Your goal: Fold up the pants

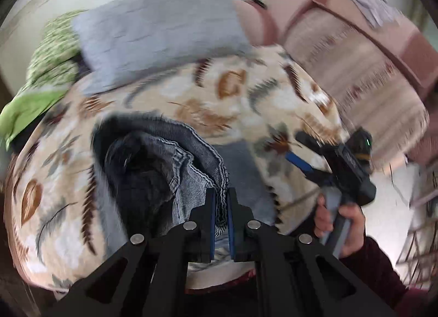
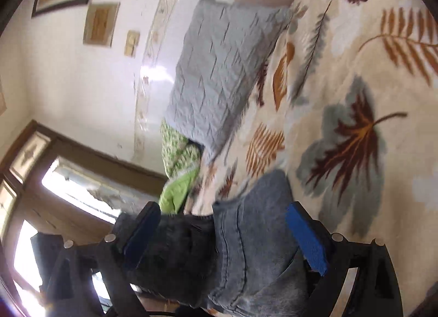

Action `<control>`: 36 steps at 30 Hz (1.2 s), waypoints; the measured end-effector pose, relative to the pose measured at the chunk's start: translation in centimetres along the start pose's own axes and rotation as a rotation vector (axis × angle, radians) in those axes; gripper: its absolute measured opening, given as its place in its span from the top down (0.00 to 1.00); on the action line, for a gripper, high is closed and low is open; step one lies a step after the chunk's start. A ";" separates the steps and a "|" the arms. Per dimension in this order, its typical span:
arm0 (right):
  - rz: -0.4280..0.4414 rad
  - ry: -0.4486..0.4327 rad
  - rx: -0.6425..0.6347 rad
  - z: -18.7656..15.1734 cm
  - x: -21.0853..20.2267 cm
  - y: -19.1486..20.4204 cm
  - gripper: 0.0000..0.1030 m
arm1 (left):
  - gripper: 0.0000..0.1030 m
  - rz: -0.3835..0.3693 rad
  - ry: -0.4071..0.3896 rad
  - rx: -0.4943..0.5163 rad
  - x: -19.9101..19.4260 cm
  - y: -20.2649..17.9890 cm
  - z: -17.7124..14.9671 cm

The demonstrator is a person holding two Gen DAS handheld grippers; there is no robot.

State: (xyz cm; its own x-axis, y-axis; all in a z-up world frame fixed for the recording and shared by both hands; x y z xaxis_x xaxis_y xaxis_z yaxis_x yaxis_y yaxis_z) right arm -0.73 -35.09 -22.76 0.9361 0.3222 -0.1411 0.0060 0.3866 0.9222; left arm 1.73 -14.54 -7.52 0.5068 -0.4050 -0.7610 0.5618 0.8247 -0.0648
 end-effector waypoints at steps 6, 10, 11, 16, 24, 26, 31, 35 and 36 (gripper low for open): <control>0.023 0.006 0.022 1.1 -1.2 0.0 0.07 | 0.90 0.104 -0.040 -0.109 -0.3 5.1 1.5; 0.027 0.086 -0.005 -0.4 -0.4 0.2 0.07 | 0.85 0.286 -0.117 -0.208 -3.5 13.7 0.8; 0.037 0.121 -0.008 -1.2 0.3 0.4 0.07 | 0.84 0.327 -0.098 -0.251 -3.7 16.5 -0.3; -0.001 0.270 -0.062 -5.2 2.5 1.1 0.07 | 0.84 0.321 0.074 -0.400 -0.7 22.7 -7.7; 0.131 0.416 0.052 -10.1 2.4 5.3 0.07 | 0.83 0.252 0.170 -0.452 5.4 24.3 -15.5; 0.105 0.442 0.063 -11.8 3.2 5.1 0.07 | 0.83 0.226 0.180 -0.490 6.3 24.7 -16.3; 0.034 0.433 0.034 -14.8 6.8 4.7 0.07 | 0.83 0.081 0.176 -0.472 8.0 22.9 -16.3; -0.072 0.467 -0.046 -17.3 9.9 4.5 0.16 | 0.84 0.049 0.175 -0.470 8.2 21.6 -16.6; -0.080 0.465 -0.096 -17.5 10.1 5.1 0.35 | 0.86 0.031 0.171 -0.475 8.1 21.3 -16.5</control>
Point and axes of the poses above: each gripper's, at about its wrist camera, not at the fingertips, and x roughly the way its jaws point, y to its left, z to its top, the point moved 6 cm from there along x, roughly the way its jaws point, and after that the axes turned 11 degrees about -y, right-handed, at the moved point
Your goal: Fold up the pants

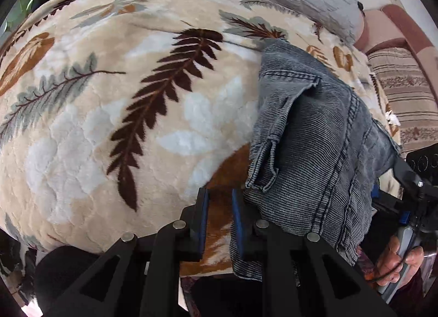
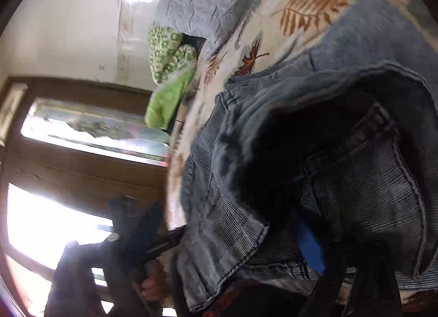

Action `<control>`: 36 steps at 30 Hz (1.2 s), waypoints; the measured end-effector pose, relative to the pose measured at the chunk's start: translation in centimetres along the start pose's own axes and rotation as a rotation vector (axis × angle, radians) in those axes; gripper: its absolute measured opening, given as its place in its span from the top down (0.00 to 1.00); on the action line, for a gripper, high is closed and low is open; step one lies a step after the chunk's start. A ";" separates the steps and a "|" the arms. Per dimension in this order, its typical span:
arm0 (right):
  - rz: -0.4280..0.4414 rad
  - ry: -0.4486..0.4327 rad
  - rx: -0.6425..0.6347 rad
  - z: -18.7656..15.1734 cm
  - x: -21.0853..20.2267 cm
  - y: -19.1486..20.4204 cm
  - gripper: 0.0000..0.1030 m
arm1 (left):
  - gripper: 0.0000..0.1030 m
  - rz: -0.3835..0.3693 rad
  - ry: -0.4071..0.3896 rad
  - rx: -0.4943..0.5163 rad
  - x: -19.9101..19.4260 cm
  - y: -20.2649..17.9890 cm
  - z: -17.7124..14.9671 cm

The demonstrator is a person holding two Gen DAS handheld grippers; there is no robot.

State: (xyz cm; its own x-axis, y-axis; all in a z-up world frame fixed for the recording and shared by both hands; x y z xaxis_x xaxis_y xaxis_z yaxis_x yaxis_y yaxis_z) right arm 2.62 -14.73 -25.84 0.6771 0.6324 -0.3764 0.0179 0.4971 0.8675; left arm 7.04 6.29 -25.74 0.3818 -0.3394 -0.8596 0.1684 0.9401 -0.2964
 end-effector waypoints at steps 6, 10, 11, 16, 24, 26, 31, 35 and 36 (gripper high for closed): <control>0.052 -0.186 -0.135 4.8 -3.9 3.7 0.79 | 0.86 -0.059 -0.009 0.166 -0.8 -6.5 0.2; 0.017 -0.274 -0.149 9.8 -5.2 3.0 0.79 | 0.88 -0.013 0.014 0.249 1.6 -11.7 1.6; -0.032 -0.289 -0.170 11.2 -5.0 2.3 0.80 | 0.88 -0.028 0.015 0.270 2.0 -13.0 1.8; -0.224 -0.276 -0.038 13.7 -6.3 -5.3 0.76 | 0.88 0.026 0.007 0.366 2.8 -14.4 1.1; -0.156 -0.257 0.007 10.0 -11.7 -6.5 0.17 | 0.66 -0.021 -0.043 0.244 -2.2 -9.3 2.3; -0.160 -0.237 -0.053 9.3 -11.4 -5.3 0.17 | 0.53 0.005 -0.084 0.256 -3.4 -8.6 2.8; -0.176 -0.150 -0.004 8.7 -8.1 -7.0 0.17 | 0.52 0.060 -0.074 0.286 -2.2 -7.7 3.7; -0.110 -0.107 -0.020 7.6 -7.2 -5.5 0.17 | 0.51 0.103 -0.041 0.312 0.2 -8.1 3.1; -0.074 -0.081 -0.039 7.1 -6.9 -4.4 0.17 | 0.51 0.109 -0.041 0.321 0.4 -8.3 2.8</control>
Point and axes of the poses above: each gripper's, at about its wrist camera, not at the fingertips, and x roughly the way its jaws point, y to its left, z to its top, the point moved 6 cm from there along x, roughly the way its jaws point, and after that the axes turned 11 degrees about -y, right-handed, at the moved point
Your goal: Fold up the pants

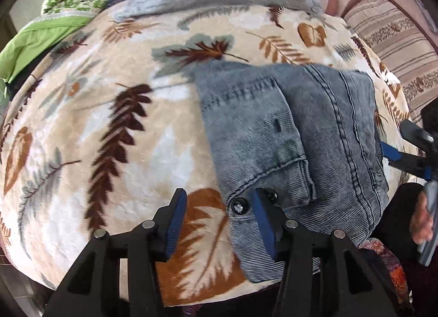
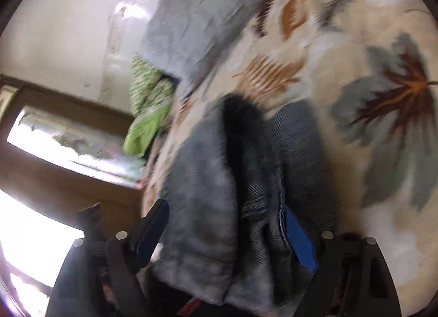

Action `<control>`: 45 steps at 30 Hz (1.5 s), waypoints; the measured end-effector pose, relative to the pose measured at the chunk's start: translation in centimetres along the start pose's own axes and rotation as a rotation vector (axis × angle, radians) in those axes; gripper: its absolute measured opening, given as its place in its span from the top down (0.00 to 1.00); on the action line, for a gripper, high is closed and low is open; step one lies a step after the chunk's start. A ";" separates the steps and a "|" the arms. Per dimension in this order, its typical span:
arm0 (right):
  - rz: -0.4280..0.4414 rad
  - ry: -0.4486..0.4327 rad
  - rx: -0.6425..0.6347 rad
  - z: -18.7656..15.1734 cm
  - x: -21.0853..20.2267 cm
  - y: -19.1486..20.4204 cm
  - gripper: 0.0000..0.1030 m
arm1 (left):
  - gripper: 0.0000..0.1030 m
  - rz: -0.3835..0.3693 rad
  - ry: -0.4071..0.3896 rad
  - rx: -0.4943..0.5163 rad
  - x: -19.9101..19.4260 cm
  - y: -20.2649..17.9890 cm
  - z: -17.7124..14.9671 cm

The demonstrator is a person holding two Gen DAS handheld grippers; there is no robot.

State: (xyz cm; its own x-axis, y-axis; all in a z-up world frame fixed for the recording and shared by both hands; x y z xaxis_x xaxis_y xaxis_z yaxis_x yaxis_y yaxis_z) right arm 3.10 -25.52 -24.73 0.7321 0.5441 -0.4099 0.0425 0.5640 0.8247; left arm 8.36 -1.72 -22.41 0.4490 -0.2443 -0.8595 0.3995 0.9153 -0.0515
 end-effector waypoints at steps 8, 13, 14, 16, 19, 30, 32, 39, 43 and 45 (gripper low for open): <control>-0.131 0.069 0.002 -1.4 2.2 -1.8 0.17 | 0.48 0.017 0.002 0.050 0.7 -0.6 -0.2; -0.056 -0.003 -0.093 -2.3 2.0 -1.5 0.10 | 0.25 0.054 -0.001 -0.007 1.3 0.8 -0.2; -0.052 -0.007 -0.118 -2.5 1.8 -1.4 0.10 | 0.24 0.051 0.001 -0.022 1.3 0.9 -0.3; -0.049 0.003 -0.140 -2.8 1.7 -1.4 0.10 | 0.23 0.056 -0.003 -0.038 1.2 1.1 -0.4; -0.066 0.029 -0.104 -2.2 1.8 -1.3 0.12 | 0.23 0.072 -0.006 -0.026 1.0 1.0 -0.4; -0.087 0.044 -0.097 -2.6 2.2 -1.9 0.68 | 0.23 0.080 0.006 -0.067 0.9 1.0 -0.7; -0.087 0.035 -0.104 -2.6 1.7 -1.8 0.71 | 0.23 0.089 0.001 -0.066 0.7 1.0 -0.7; -0.009 -0.051 -0.113 -1.3 -0.4 1.2 0.78 | 0.49 0.006 -0.007 -0.016 -0.3 -1.3 0.2; 0.013 -0.110 -0.107 -0.1 -3.0 1.8 0.80 | 0.50 0.035 -0.016 0.048 0.0 -3.8 0.8; 0.012 -0.118 -0.088 0.3 -3.9 1.3 0.80 | 0.50 0.050 -0.009 0.068 0.7 -4.6 0.8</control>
Point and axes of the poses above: each gripper's, at about its wrist camera, not at the fingertips, and x roughly the way its jaws point, y to its left, z to its top, the point moved 6 cm from there along x, roughly the way its jaws point, and after that the axes turned 11 degrees about -y, right-handed, at the moved point
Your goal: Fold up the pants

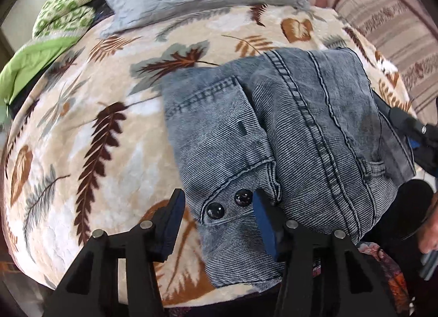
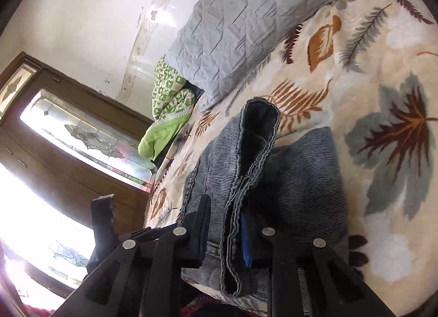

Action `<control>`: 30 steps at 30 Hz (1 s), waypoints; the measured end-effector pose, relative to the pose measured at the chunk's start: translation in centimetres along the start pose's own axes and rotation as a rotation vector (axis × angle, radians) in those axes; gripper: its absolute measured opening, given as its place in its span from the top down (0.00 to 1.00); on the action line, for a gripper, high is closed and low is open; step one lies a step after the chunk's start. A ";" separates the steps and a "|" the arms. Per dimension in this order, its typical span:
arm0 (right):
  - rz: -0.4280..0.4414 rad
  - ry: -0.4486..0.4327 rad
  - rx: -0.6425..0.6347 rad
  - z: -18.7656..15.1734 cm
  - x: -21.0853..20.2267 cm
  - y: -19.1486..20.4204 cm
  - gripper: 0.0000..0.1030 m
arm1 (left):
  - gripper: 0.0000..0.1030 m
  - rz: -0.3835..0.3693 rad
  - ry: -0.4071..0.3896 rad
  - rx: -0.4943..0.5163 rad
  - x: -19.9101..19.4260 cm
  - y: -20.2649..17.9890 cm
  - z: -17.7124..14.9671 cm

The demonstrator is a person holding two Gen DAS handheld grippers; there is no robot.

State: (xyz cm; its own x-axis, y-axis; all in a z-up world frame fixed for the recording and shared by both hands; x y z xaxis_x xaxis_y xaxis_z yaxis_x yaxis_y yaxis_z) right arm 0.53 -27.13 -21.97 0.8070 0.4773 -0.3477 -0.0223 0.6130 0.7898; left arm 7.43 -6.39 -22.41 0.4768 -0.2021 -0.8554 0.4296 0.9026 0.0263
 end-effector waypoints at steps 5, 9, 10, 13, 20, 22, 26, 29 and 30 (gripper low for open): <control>0.007 0.044 0.069 -0.9 0.8 -1.7 0.80 | 0.52 0.059 -0.022 0.092 0.5 -1.6 -0.3; 0.092 0.072 0.140 -1.9 1.5 -1.7 0.80 | 0.58 0.062 -0.026 0.126 0.5 -1.9 -0.2; 0.095 0.075 0.147 -1.9 1.5 -1.6 0.80 | 0.59 0.070 -0.029 0.136 0.6 -2.1 -0.2; 0.116 0.070 0.188 -1.9 0.8 -1.9 0.80 | 0.62 0.119 -0.048 0.196 0.6 -3.2 -0.4; 0.166 0.066 0.341 -3.6 -0.4 -4.0 0.80 | 0.64 0.171 -0.079 0.336 0.2 -4.8 -1.0; 0.166 0.079 0.340 -3.8 -0.1 -4.0 0.80 | 0.64 0.146 -0.076 0.326 0.3 -4.4 -0.9; 0.027 0.112 0.311 -4.0 0.3 -5.2 0.79 | 0.61 0.099 -0.033 0.251 0.3 -3.1 -0.3; -0.065 0.095 0.264 -2.8 -0.6 -4.9 0.77 | 0.59 0.052 -0.039 0.191 -1.1 -1.8 0.9; -0.096 0.080 0.215 -2.2 -1.0 -4.3 0.77 | 0.52 0.043 -0.067 0.170 -1.9 -1.4 1.5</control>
State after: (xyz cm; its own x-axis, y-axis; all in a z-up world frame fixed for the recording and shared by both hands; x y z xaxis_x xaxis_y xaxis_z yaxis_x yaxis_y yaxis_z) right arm -1.46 -28.90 -26.14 0.7498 0.4772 -0.4584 0.1850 0.5140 0.8376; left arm 7.07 -7.82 -20.03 0.5448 -0.1950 -0.8156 0.5287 0.8348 0.1536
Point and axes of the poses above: each gripper's, at about its wrist camera, not at the fingertips, and x roughly the way its jaws point, y to its left, z to its top, the point moved 6 cm from there along x, roughly the way its jaws point, and after that the axes turned 11 degrees about -y, right-handed, at the moved point
